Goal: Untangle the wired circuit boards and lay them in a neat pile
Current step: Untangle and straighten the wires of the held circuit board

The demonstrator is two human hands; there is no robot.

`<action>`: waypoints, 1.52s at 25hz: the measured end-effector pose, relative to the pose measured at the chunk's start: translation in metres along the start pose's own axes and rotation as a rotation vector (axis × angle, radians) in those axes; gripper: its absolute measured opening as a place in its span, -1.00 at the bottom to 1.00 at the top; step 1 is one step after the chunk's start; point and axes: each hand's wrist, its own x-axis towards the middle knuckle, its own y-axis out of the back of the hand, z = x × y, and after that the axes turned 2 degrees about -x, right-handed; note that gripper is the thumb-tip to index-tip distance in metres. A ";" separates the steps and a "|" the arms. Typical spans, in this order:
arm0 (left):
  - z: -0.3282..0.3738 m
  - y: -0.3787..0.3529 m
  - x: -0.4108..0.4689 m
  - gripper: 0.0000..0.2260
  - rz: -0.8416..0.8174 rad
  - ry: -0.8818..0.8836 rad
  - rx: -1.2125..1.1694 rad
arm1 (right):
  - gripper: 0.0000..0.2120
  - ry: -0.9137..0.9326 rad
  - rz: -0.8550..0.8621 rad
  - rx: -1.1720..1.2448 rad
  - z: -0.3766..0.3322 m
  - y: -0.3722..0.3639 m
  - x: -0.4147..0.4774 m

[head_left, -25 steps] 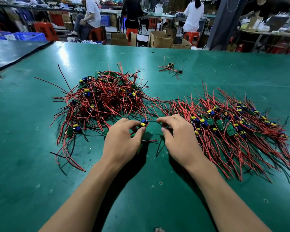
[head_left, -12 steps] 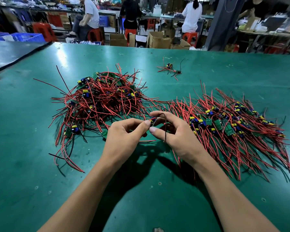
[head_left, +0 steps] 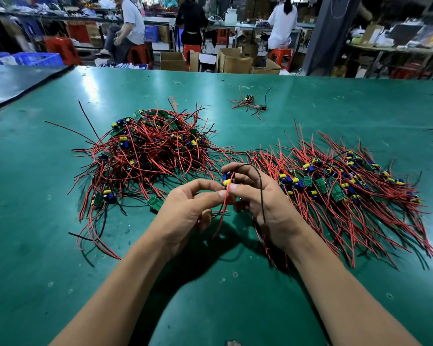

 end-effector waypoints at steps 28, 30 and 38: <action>-0.006 -0.020 -0.010 -0.85 -0.101 0.107 -0.033 | -0.48 -0.205 0.031 0.100 -0.005 -0.006 0.000; -0.006 -0.020 -0.008 -0.81 -0.102 0.118 -0.093 | -0.50 -0.250 0.008 0.068 -0.006 -0.007 -0.001; 0.006 -0.015 -0.010 -0.84 -0.123 0.166 -0.175 | -0.61 -0.207 0.025 0.240 -0.006 -0.008 -0.003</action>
